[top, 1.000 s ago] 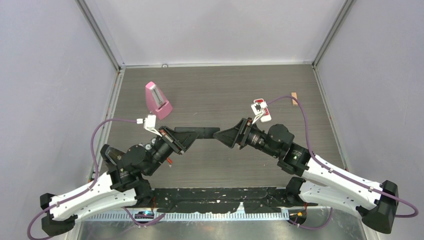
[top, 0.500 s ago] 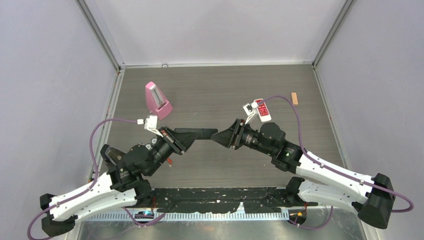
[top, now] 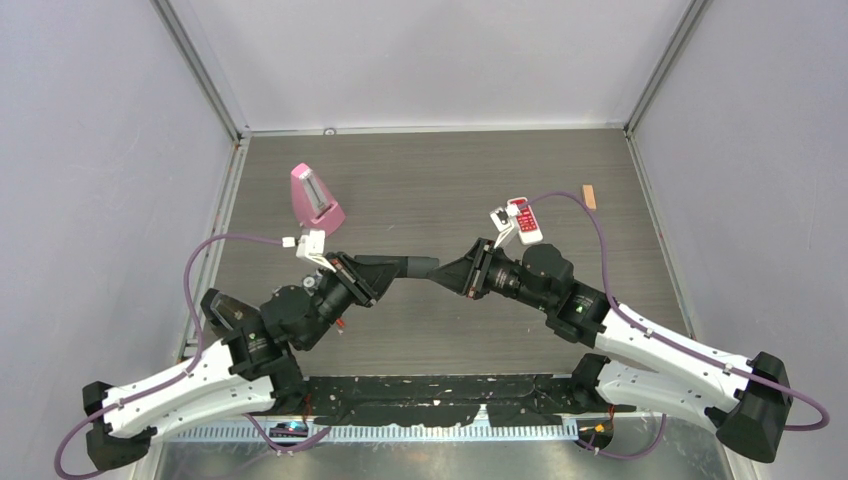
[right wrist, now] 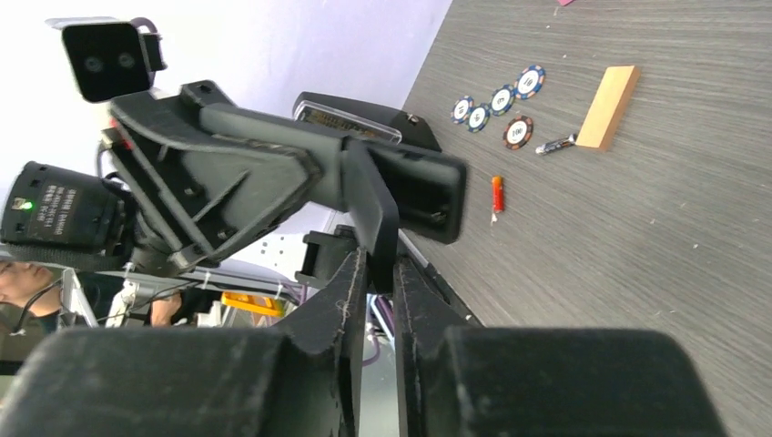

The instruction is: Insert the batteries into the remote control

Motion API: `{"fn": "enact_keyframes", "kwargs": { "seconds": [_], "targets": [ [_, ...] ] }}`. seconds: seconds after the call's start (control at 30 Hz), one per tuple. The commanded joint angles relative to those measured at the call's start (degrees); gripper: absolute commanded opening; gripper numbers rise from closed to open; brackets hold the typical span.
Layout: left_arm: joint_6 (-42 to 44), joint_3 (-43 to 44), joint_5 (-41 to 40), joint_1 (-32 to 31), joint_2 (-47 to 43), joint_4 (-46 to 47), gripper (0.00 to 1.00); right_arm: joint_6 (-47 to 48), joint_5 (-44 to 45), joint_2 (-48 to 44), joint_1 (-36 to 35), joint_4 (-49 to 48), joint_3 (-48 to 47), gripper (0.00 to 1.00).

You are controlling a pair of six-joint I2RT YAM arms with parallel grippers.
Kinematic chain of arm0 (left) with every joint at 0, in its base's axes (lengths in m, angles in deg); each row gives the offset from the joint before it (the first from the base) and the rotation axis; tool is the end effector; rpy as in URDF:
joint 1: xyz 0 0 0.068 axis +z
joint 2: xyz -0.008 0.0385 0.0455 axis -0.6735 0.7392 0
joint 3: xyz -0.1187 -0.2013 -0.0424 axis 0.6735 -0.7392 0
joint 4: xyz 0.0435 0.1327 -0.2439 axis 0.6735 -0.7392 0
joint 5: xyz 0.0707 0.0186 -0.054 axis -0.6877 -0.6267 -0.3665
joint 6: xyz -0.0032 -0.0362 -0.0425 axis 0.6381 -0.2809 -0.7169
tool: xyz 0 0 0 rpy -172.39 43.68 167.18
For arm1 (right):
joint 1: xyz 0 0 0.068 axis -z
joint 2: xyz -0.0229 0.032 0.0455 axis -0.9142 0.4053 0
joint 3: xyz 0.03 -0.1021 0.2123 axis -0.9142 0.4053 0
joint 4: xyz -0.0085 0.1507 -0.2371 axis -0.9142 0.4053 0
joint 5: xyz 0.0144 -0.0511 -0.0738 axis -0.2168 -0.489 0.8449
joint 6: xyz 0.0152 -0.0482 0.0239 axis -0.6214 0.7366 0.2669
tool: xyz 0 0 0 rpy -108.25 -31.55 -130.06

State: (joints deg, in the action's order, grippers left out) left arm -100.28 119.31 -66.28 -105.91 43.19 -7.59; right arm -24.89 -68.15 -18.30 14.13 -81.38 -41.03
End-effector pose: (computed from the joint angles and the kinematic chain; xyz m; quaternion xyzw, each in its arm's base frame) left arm 0.1056 -0.1737 0.2950 -0.0801 0.7023 -0.4860 0.5139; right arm 0.1559 0.2082 0.2706 -0.0383 0.7473 0.5574 0.3597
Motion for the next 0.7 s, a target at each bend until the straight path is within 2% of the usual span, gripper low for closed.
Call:
{"fn": "enact_keyframes", "kwargs": {
  "seconds": [0.0, 0.13, 0.33, 0.47, 0.67],
  "targets": [
    [2.26, 0.42, -2.82, 0.19, 1.43, 1.11, 0.0, 0.34, 1.72, -0.69, 0.42, 0.65, -1.33, 0.14],
    [2.98, 0.02, -3.26, 0.14, 2.46, 1.61, 0.0, 0.33, 2.0, -0.47, 0.64, 0.01, -0.67, 0.06],
    [4.58, -0.75, -6.09, 0.13, 4.62, 0.17, 0.0, 0.76, 4.52, -1.31, 1.21, -1.61, 1.1, 0.05],
    [5.6, -1.59, -9.62, 0.18, 5.6, -3.93, 0.0, 0.75, 10.61, -1.58, 1.7, 1.71, 2.56, 0.05],
    [6.84, -2.59, -12.29, 0.21, 2.78, -9.6, 0.0, 0.05, 15.08, 2.01, 2.5, 3.19, 7.12, 0.05]
  ]
}}
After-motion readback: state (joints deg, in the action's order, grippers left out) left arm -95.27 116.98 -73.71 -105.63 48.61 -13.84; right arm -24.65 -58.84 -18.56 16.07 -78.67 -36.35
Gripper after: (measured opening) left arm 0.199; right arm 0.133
